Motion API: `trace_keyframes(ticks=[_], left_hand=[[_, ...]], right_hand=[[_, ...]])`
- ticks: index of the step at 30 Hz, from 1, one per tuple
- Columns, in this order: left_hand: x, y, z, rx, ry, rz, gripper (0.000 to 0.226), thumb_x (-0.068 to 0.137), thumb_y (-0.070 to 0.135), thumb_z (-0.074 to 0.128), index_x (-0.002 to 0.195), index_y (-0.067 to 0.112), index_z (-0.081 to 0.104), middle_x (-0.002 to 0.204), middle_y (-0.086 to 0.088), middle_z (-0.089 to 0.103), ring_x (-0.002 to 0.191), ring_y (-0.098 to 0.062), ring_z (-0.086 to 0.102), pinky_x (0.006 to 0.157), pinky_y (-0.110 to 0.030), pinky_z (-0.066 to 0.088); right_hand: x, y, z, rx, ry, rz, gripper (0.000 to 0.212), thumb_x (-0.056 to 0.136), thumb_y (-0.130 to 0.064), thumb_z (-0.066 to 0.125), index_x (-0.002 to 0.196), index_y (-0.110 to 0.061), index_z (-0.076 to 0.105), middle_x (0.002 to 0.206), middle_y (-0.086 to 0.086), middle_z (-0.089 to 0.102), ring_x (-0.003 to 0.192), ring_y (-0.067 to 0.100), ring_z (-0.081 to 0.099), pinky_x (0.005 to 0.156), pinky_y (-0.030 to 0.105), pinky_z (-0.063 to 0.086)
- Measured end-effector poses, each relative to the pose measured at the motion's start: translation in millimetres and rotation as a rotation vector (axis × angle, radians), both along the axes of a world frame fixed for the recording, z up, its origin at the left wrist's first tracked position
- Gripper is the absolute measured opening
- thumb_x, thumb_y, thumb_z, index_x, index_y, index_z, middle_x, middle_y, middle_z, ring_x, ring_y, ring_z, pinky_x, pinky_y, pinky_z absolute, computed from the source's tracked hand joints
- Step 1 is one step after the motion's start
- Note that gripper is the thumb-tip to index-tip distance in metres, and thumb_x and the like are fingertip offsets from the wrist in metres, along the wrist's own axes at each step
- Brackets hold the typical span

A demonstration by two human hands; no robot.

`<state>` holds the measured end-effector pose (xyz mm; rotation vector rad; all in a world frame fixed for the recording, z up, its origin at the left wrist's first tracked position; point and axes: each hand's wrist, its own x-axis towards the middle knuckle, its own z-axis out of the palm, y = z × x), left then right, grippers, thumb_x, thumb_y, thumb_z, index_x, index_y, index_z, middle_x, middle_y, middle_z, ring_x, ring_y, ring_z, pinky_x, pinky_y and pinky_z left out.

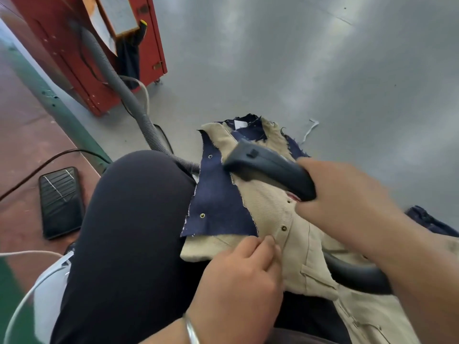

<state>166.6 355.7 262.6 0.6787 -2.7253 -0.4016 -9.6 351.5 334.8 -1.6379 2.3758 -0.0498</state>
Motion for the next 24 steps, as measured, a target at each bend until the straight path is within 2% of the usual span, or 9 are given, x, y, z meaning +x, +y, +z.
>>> trace_keyframes(ticks=[3,5,7,10,12,14,17,20,24], left_hand=[[3,2,0,0.029,-0.052,-0.013,0.047,0.057,0.044,0.080,0.095,0.017,0.077,0.102,0.005,0.072,0.088,-0.010,0.068,0.061,-0.019,0.054],[4,0,-3,0.006,0.022,-0.003,0.027,0.072,0.026,0.073,0.098,0.015,0.077,0.105,0.003,0.072,0.092,-0.011,0.068,0.067,-0.021,0.055],[1,-3,-2,0.024,0.056,0.011,0.026,0.084,0.014,0.055,0.101,0.011,0.075,0.105,0.001,0.071,0.093,-0.014,0.067,0.068,-0.025,0.055],[-3,-6,8,0.094,0.036,-0.007,0.037,0.087,0.034,0.047,0.105,0.015,0.073,0.109,0.005,0.068,0.099,-0.013,0.065,0.070,-0.026,0.056],[-1,-12,18,0.202,0.050,0.019,0.041,0.084,0.048,0.045,0.100,0.023,0.073,0.103,0.009,0.067,0.094,-0.012,0.063,0.062,-0.024,0.054],[0,-24,26,0.180,-0.003,0.083,0.035,0.084,0.048,0.046,0.097,0.026,0.070,0.096,0.007,0.059,0.085,-0.015,0.057,0.053,-0.026,0.050],[-1,-39,23,0.104,-0.196,0.184,0.037,0.085,0.052,0.045,0.117,0.035,0.045,0.102,0.006,0.033,0.091,-0.013,0.041,0.062,-0.025,0.045],[-1,-43,19,0.069,-0.245,0.269,0.033,0.084,0.061,0.038,0.098,0.032,0.030,0.094,0.007,0.025,0.078,-0.011,0.036,0.059,-0.025,0.035],[7,-61,17,0.085,-0.179,0.392,0.021,0.091,0.041,0.043,0.083,0.023,0.037,0.085,0.008,0.042,0.074,-0.014,0.049,0.066,-0.026,0.038]], right_hand=[[-1,-36,-7,-0.048,-0.013,-0.029,0.020,0.082,-0.021,0.063,0.098,-0.029,0.054,0.081,-0.005,0.058,0.073,0.023,0.056,0.059,0.030,0.037],[-10,-43,-3,-0.115,-0.008,-0.081,0.021,0.082,-0.019,0.065,0.098,-0.026,0.054,0.082,-0.001,0.058,0.076,0.028,0.057,0.059,0.030,0.037],[-20,-32,5,-0.210,-0.052,-0.134,0.021,0.078,-0.018,0.068,0.093,-0.026,0.054,0.075,0.001,0.059,0.071,0.030,0.060,0.058,0.031,0.041],[-25,-1,16,-0.271,-0.089,-0.167,0.019,0.075,-0.016,0.069,0.085,-0.025,0.055,0.066,0.001,0.060,0.062,0.030,0.063,0.059,0.038,0.051],[-22,24,18,-0.227,-0.097,-0.171,0.022,0.072,-0.018,0.069,0.077,-0.030,0.051,0.059,-0.003,0.057,0.056,0.027,0.061,0.054,0.035,0.047],[-19,45,17,-0.166,-0.117,-0.198,0.027,0.069,-0.021,0.072,0.076,-0.035,0.050,0.054,-0.006,0.056,0.052,0.023,0.061,0.053,0.038,0.050],[-15,66,15,-0.101,-0.101,-0.239,0.028,0.063,-0.034,0.069,0.083,-0.044,0.051,0.052,-0.007,0.058,0.046,0.017,0.057,0.047,0.040,0.050],[-14,74,17,-0.097,-0.114,-0.262,0.032,0.056,-0.038,0.064,0.084,-0.046,0.051,0.068,-0.023,0.062,0.043,0.018,0.057,0.047,0.042,0.051],[-18,76,25,-0.171,-0.097,-0.266,0.039,0.050,-0.051,0.050,0.088,-0.045,0.052,0.056,-0.007,0.060,0.043,0.019,0.060,0.048,0.048,0.054]])
